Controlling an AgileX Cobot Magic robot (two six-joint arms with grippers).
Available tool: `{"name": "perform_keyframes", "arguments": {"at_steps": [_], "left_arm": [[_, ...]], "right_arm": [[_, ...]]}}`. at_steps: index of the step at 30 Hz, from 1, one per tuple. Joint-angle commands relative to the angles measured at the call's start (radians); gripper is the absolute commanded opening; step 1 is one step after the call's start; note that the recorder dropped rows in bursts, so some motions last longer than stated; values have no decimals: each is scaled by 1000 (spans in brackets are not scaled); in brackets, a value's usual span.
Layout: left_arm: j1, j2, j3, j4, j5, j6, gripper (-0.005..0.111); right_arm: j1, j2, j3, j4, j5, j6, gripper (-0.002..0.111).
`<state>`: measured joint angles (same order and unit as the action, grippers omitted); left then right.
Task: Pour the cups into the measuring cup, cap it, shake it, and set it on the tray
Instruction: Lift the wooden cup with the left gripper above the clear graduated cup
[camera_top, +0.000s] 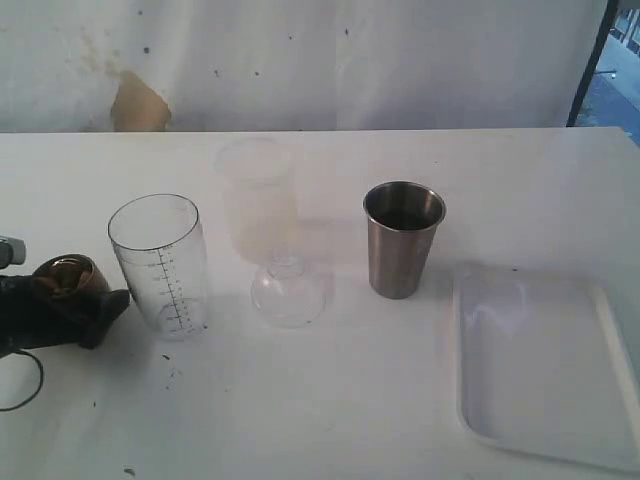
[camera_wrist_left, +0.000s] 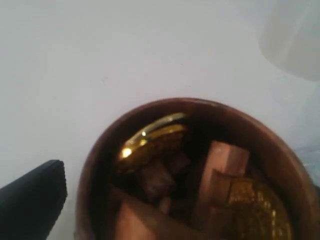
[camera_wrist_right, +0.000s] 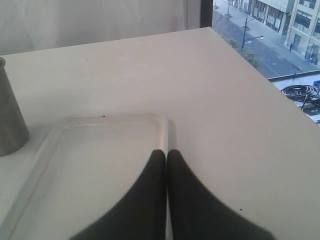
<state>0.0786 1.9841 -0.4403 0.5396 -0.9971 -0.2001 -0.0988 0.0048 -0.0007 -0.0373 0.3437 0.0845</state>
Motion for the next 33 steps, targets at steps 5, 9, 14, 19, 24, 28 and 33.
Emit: {"name": "perform_keyframes", "arguments": {"at_steps": [5,9,14,19,24,28,33], "left_arm": [[-2,-2,-3,20,17,-8,105],[-2,12,-30,26,24,-14,105],[-2,30,-51,50,30,-54,102],[-2,30,-50,52,32,-68,62],[-2,30,-48,93,51,-78,1],[-2,28,-50,65,40,-79,0],[-2,28,-50,45,-34,-68,0]], "right_arm": [[-6,-5,1,-6,-4,-1,0],[-6,-5,1,-6,-4,-1,0],[-6,-5,1,-6,-4,-1,0],[-6,-5,1,-6,-4,-1,0],[-6,-5,1,-6,-4,-1,0],[-6,-5,1,-6,-4,-1,0],[-6,-5,1,-6,-4,-1,0]]}}
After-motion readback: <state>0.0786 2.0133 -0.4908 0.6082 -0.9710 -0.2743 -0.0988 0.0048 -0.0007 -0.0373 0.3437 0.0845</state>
